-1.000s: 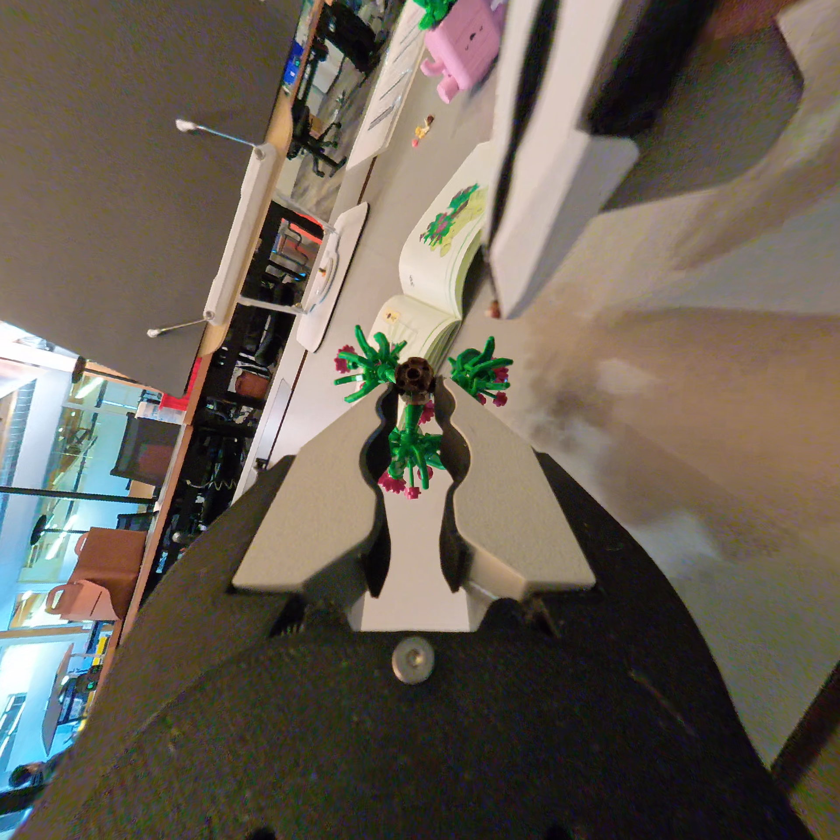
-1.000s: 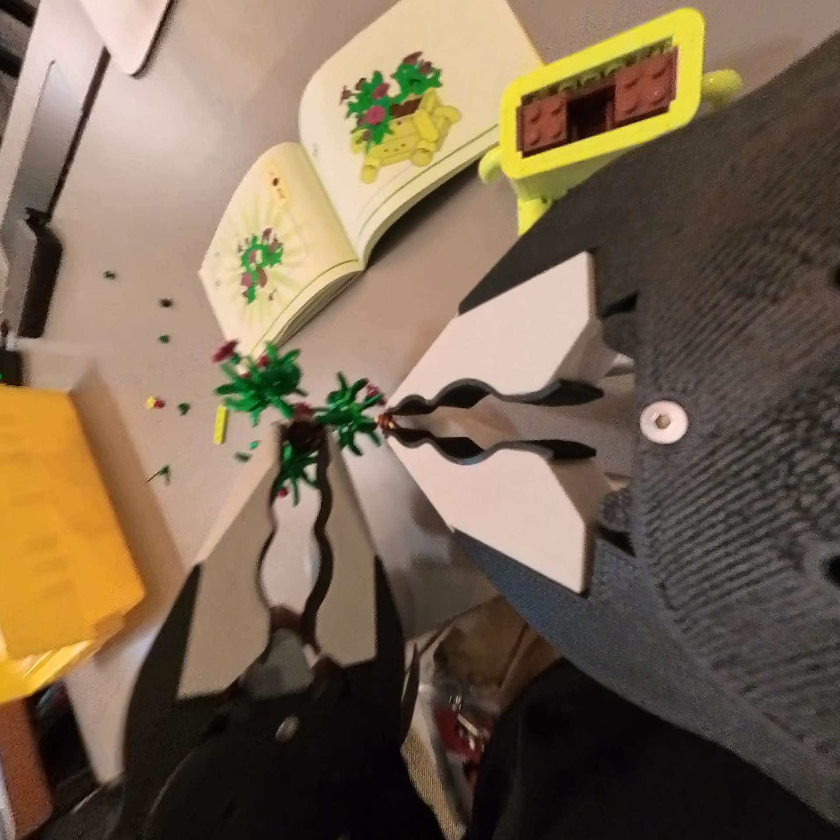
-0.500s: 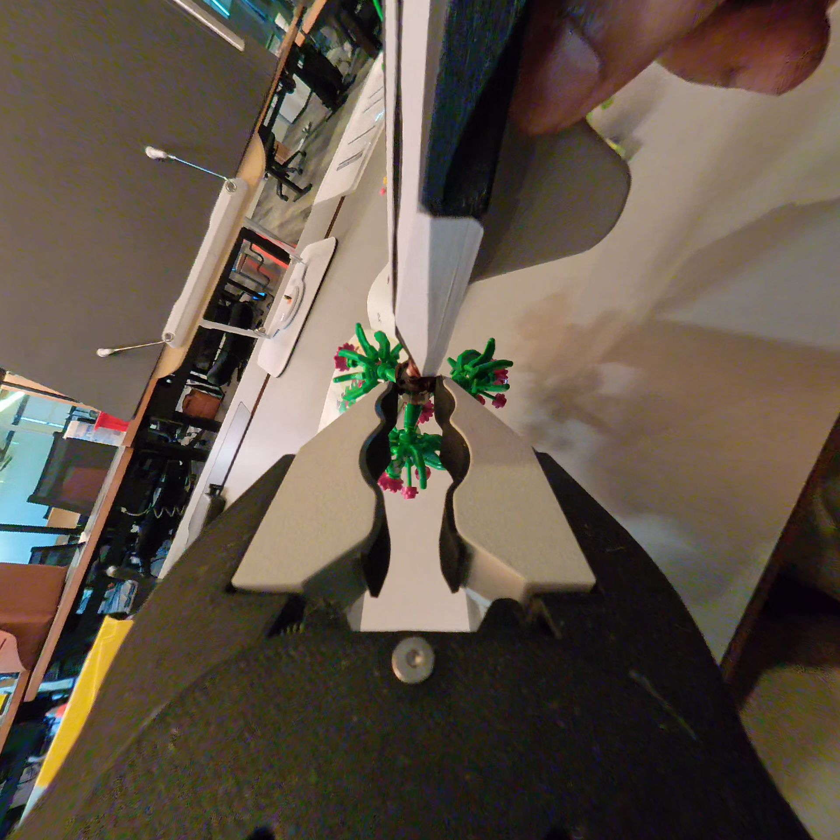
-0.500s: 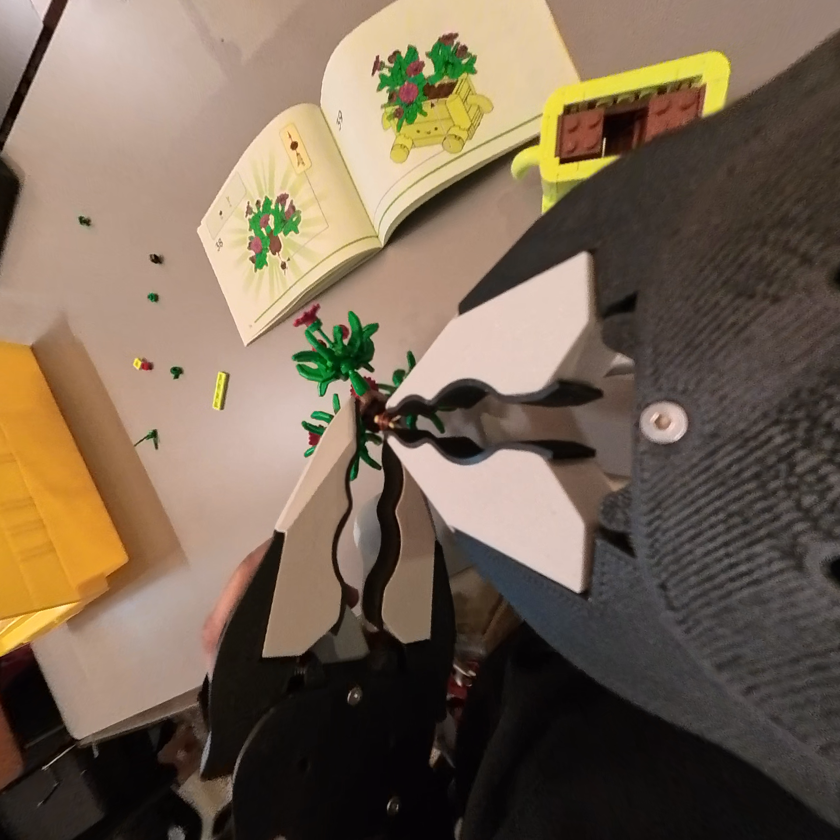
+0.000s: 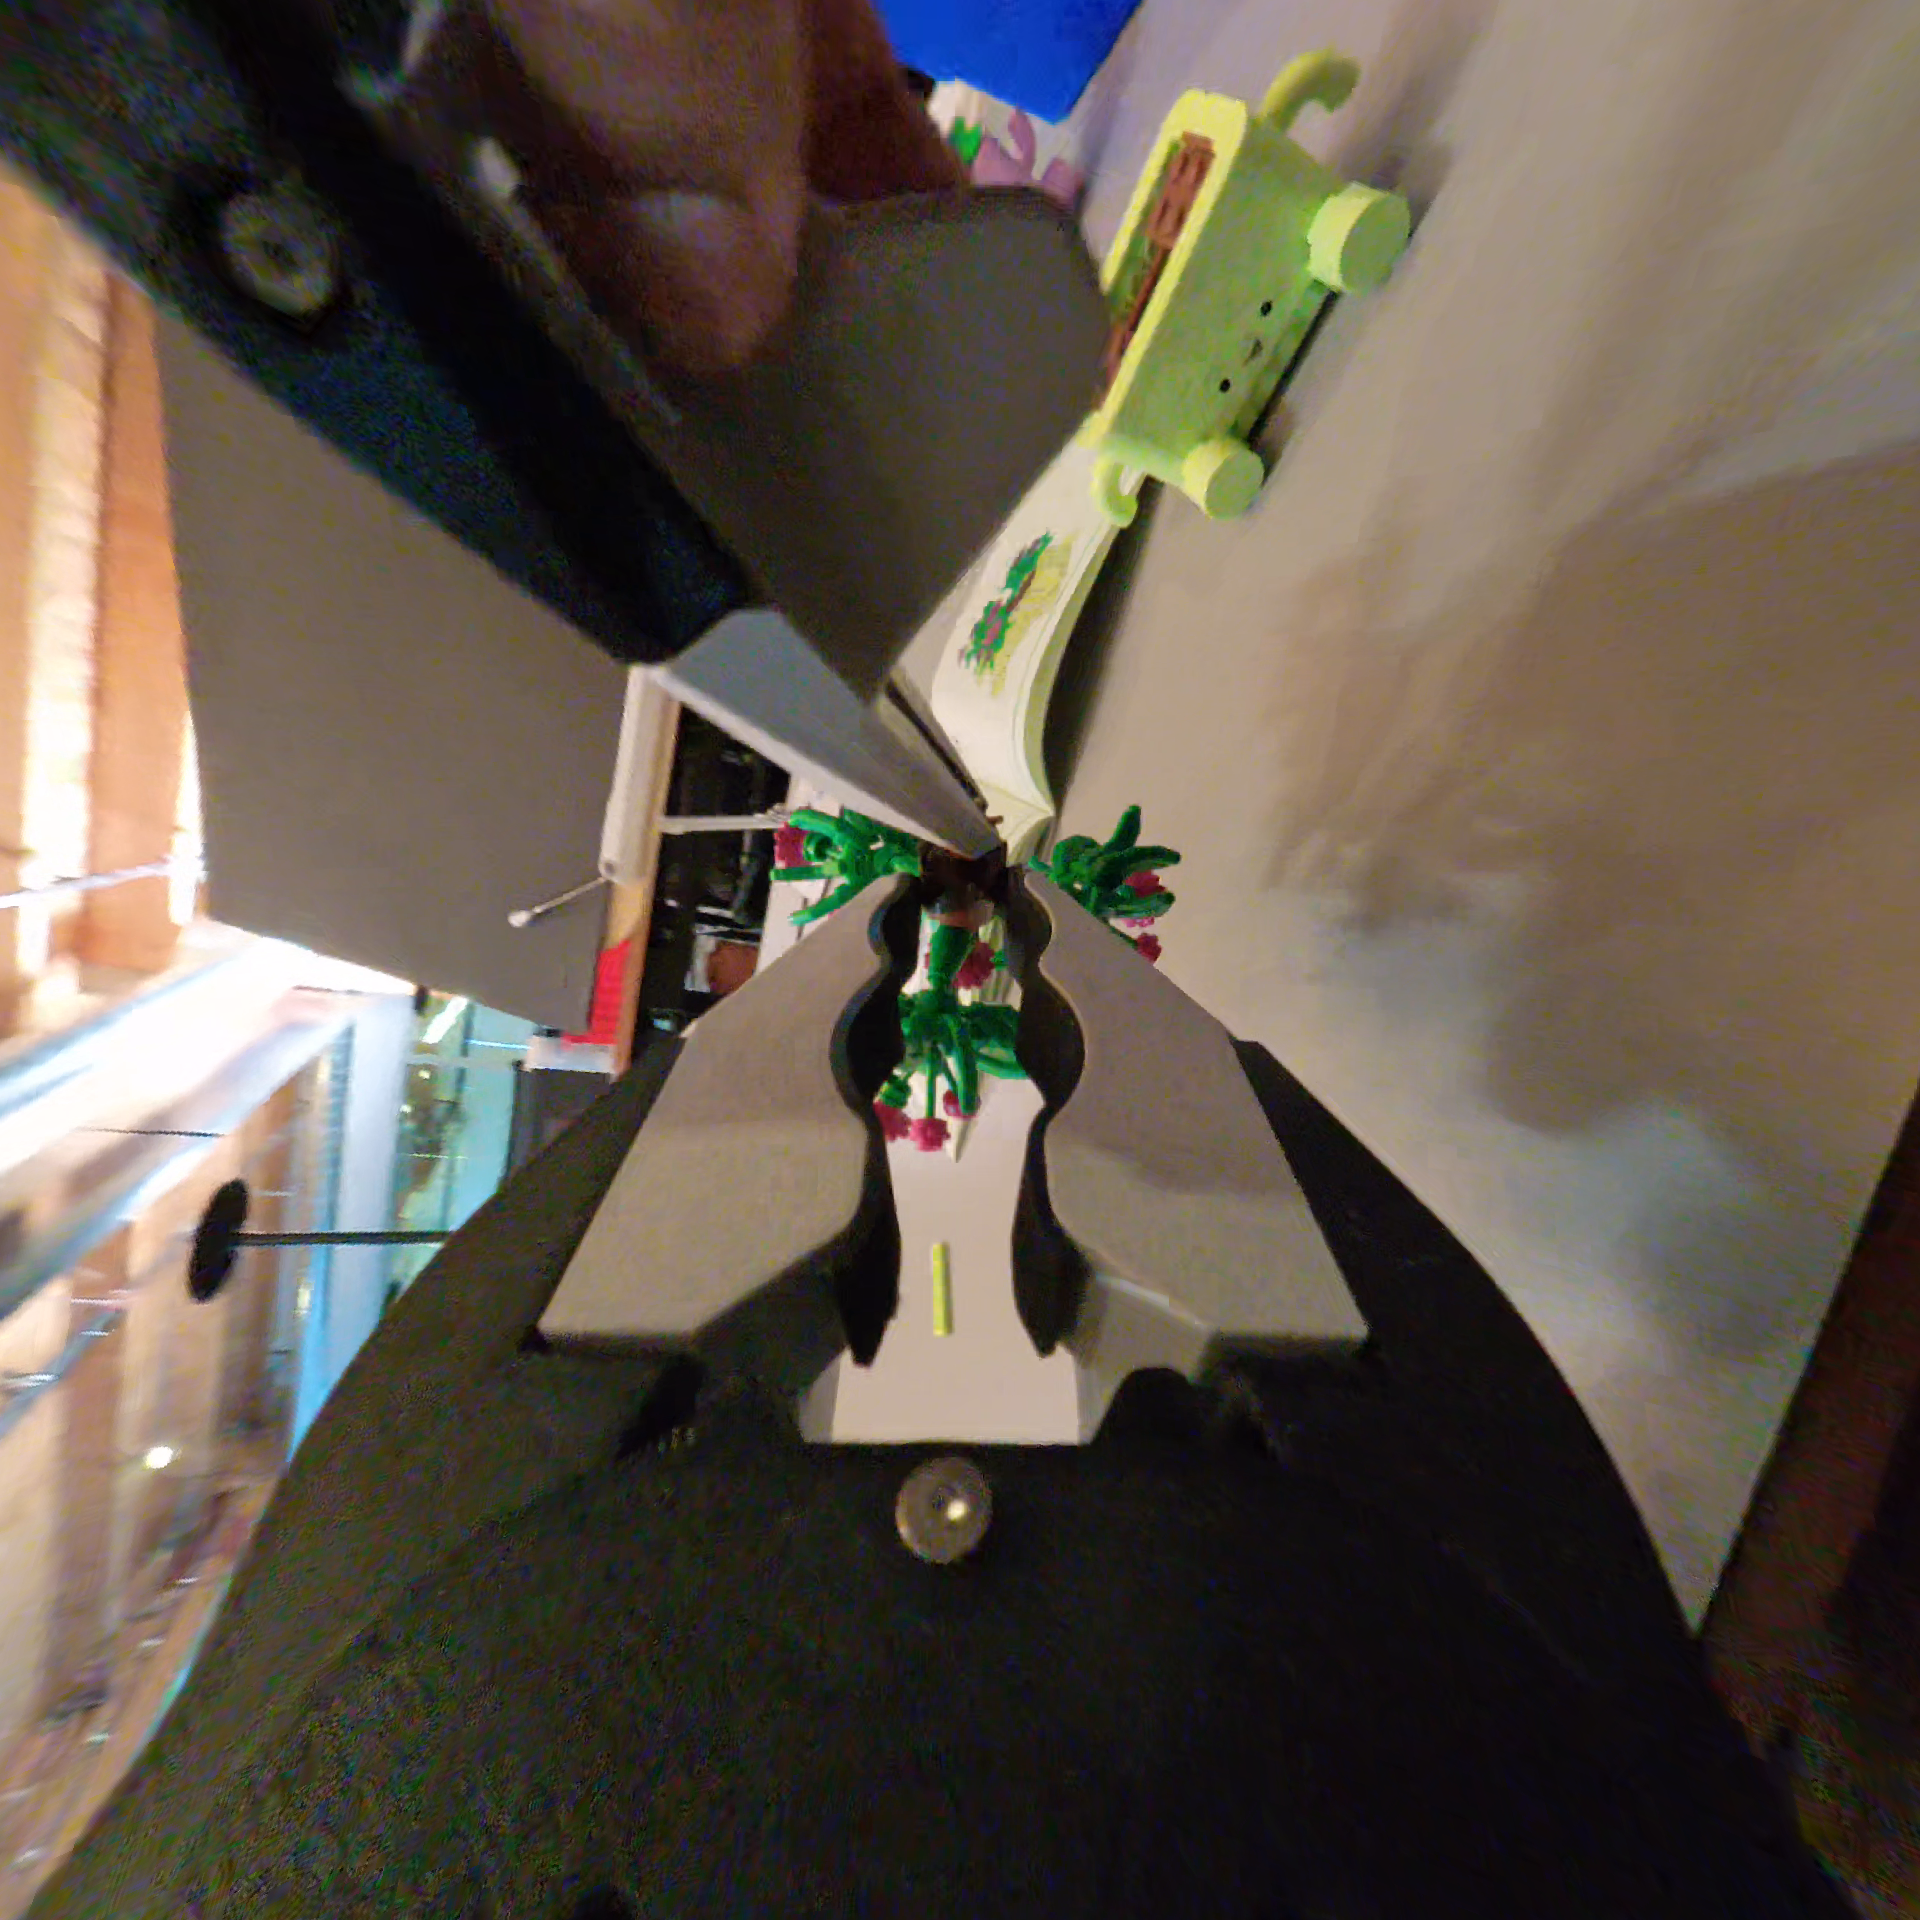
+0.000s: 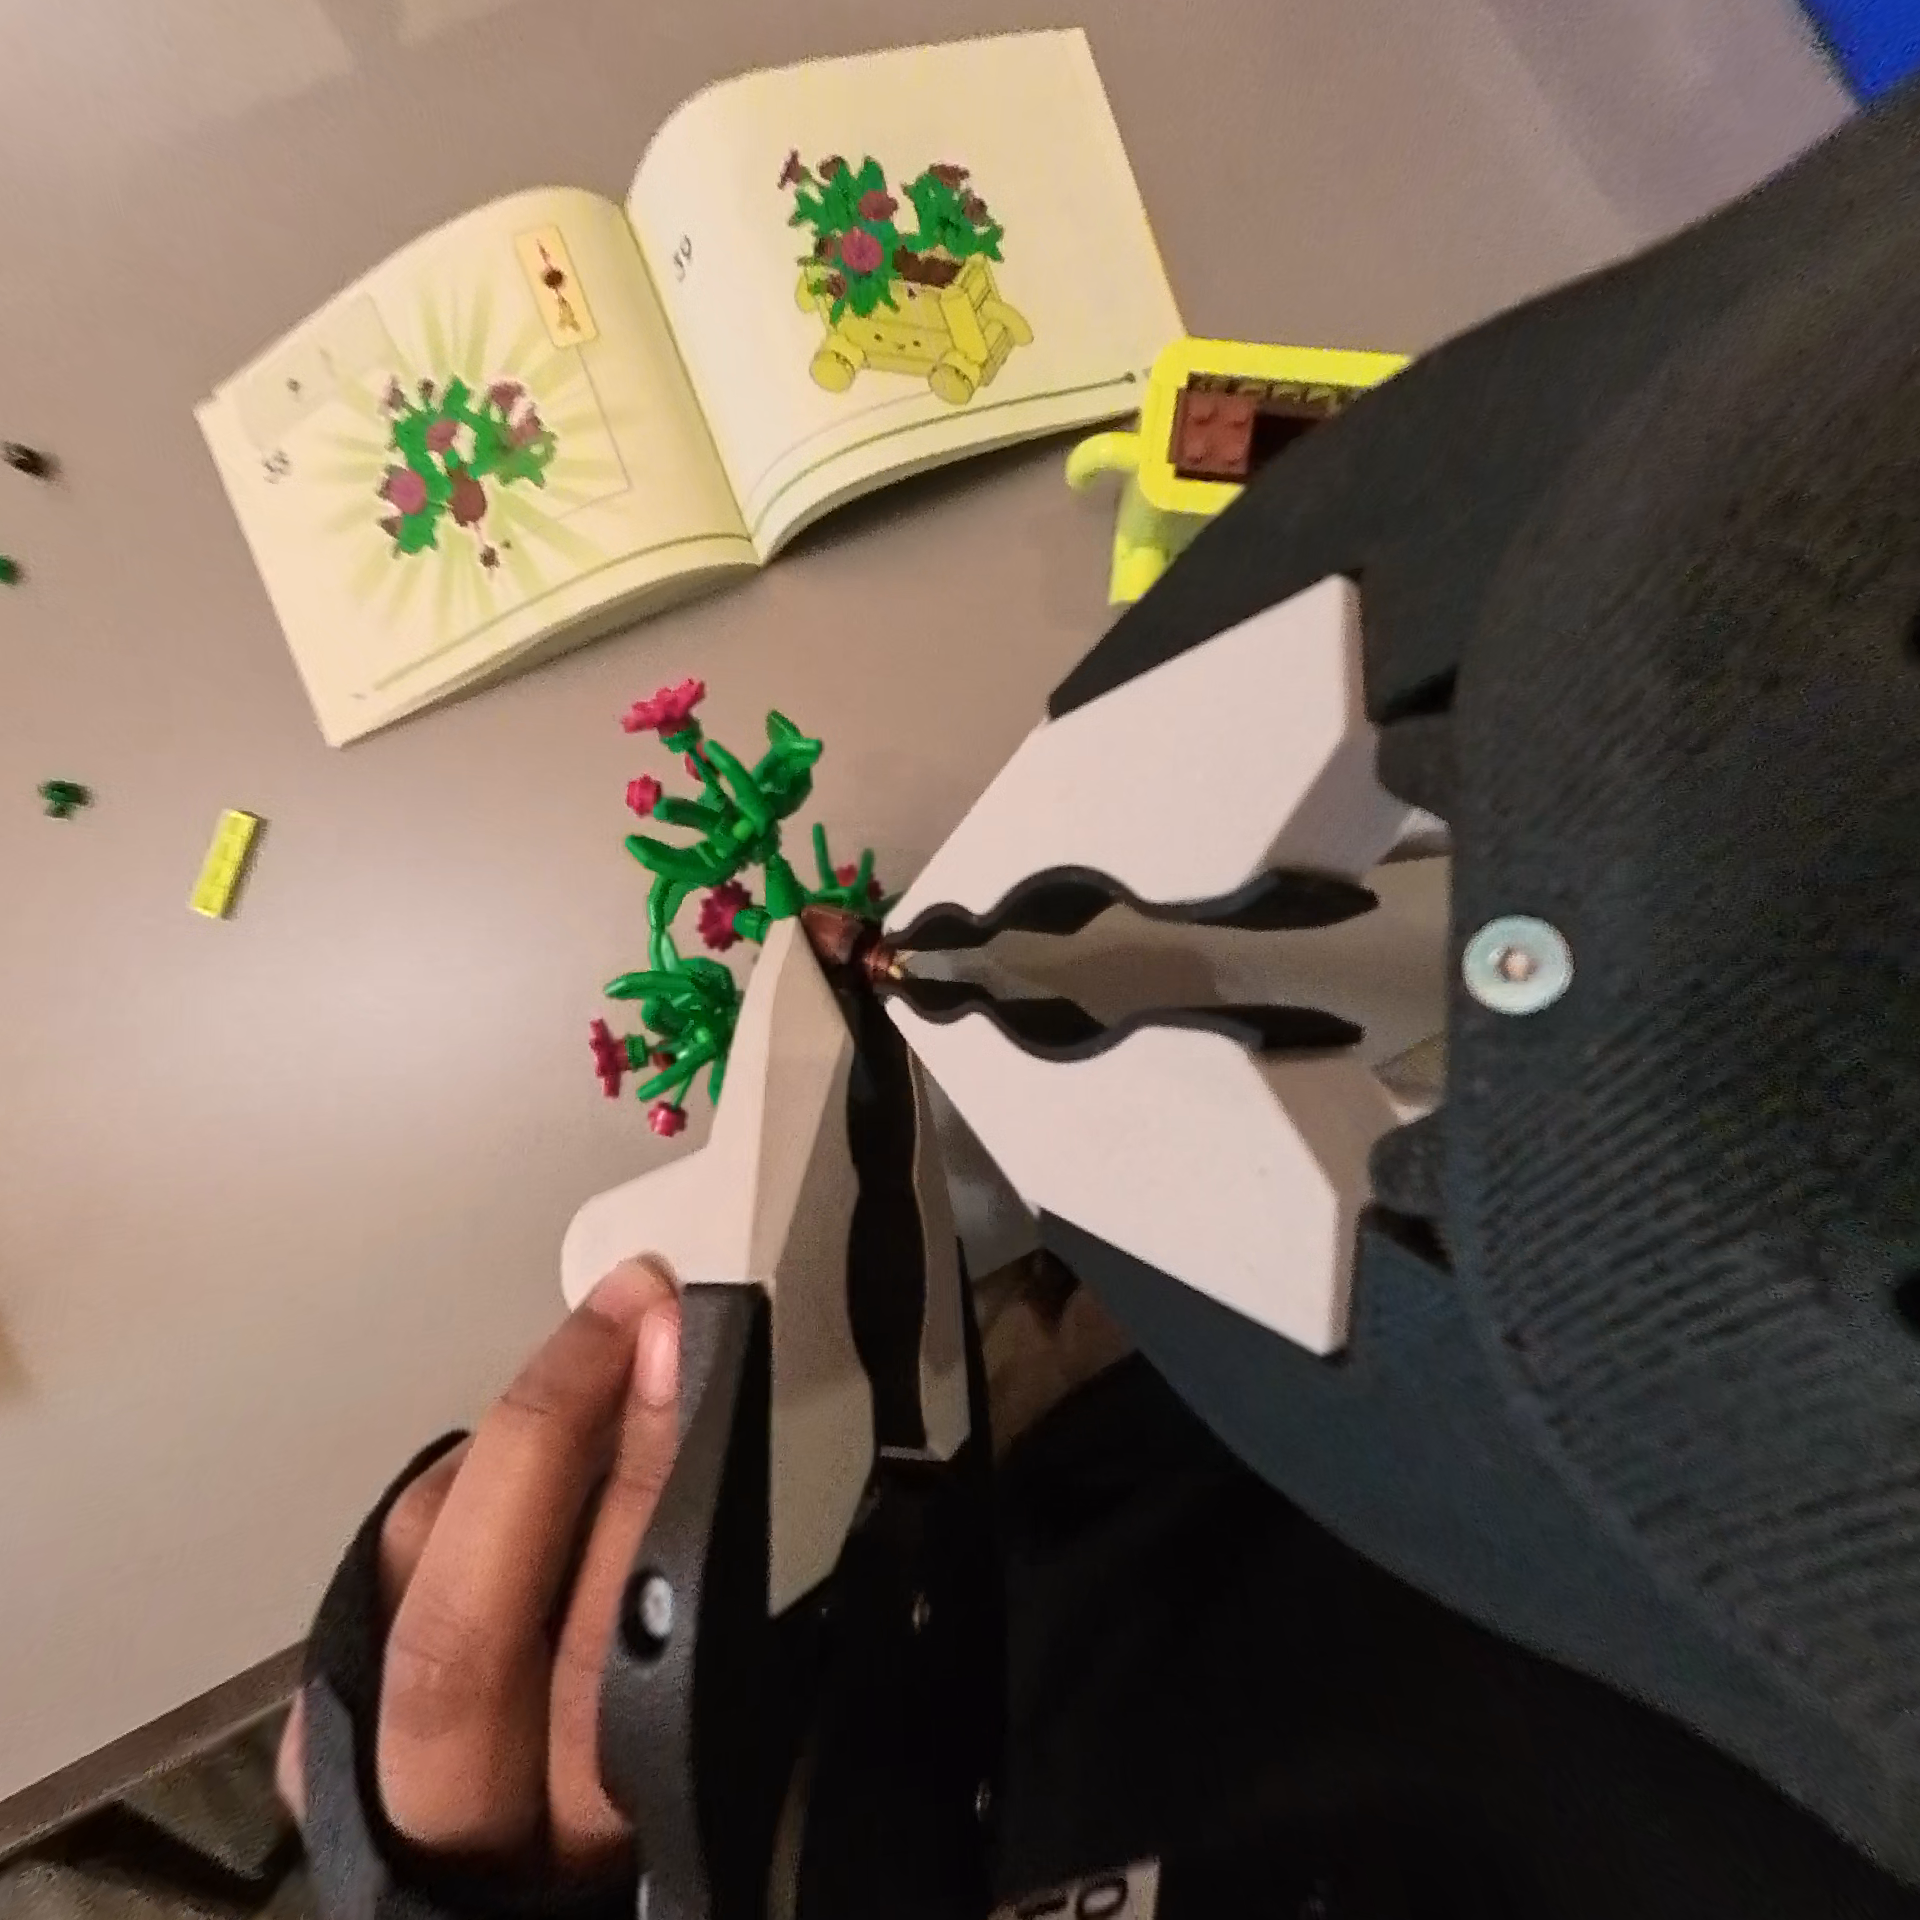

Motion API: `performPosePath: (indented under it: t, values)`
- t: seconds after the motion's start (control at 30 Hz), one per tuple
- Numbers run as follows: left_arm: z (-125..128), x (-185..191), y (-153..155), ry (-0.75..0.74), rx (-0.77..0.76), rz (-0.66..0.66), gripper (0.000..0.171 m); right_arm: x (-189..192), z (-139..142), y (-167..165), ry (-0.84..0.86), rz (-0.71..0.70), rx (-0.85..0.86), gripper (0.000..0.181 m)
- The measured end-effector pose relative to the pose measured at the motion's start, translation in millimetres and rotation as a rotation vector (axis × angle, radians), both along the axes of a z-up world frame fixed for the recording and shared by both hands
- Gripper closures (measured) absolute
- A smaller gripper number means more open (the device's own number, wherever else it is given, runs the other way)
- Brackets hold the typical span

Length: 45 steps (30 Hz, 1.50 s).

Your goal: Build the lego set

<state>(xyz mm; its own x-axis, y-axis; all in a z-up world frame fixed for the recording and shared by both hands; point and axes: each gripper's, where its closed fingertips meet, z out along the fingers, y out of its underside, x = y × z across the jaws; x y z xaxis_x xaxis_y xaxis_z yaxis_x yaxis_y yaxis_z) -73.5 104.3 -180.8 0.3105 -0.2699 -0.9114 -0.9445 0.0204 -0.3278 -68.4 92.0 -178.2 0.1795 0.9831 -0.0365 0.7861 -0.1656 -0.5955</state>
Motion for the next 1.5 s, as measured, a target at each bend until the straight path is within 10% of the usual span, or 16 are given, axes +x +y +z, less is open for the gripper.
performPosePath:
  t: [0.83, 1.5]
  values:
    - [-4.9, 18.6, -8.2, 0.082, 0.036, -0.048, 0.161, 13.7, -2.5, -12.9, 0.129, -0.129, -0.954, 0.179]
    - [-0.2, 6.3, -2.0, -0.103, -0.039, -0.007, 0.161, 0.8, 2.4, -6.0, 0.174, -0.183, -0.599, 0.178]
